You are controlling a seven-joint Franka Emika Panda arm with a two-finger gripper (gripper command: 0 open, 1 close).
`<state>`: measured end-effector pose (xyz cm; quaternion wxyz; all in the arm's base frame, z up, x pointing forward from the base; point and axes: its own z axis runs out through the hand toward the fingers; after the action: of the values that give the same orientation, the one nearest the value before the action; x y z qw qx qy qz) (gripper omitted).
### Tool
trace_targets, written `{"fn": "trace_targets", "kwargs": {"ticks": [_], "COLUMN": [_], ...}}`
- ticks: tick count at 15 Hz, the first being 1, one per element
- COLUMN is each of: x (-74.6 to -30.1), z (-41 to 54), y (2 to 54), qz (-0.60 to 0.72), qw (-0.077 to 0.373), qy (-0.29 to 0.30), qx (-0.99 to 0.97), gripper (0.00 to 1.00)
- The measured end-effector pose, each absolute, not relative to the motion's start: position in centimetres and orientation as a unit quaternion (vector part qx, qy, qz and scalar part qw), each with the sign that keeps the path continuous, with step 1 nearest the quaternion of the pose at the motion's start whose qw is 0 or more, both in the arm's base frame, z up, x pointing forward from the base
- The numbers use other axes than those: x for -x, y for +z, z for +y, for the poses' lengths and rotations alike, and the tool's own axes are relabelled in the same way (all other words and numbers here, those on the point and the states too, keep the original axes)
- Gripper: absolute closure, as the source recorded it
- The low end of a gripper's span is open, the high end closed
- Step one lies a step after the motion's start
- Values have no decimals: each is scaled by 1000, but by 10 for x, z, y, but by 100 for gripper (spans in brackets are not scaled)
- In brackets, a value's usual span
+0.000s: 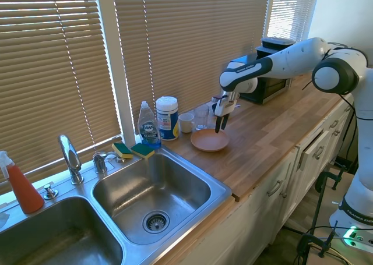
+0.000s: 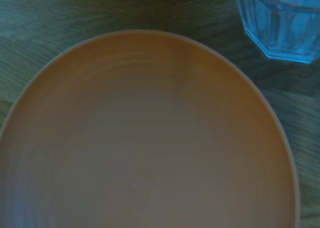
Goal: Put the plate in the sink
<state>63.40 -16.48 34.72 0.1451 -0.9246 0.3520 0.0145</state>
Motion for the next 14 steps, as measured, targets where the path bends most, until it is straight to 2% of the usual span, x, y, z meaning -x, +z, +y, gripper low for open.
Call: {"fn": "trace_targets", "kwargs": {"ticks": [3, 4, 14], "x": [-642, -643, -648], "z": [-156, -153, -144], "y": [336, 334, 318], "qz": [346, 345, 345], "qw": [144, 145, 152], "qy": [21, 23, 34], "qx": [927, 927, 925], "gripper": [0, 100, 100]}}
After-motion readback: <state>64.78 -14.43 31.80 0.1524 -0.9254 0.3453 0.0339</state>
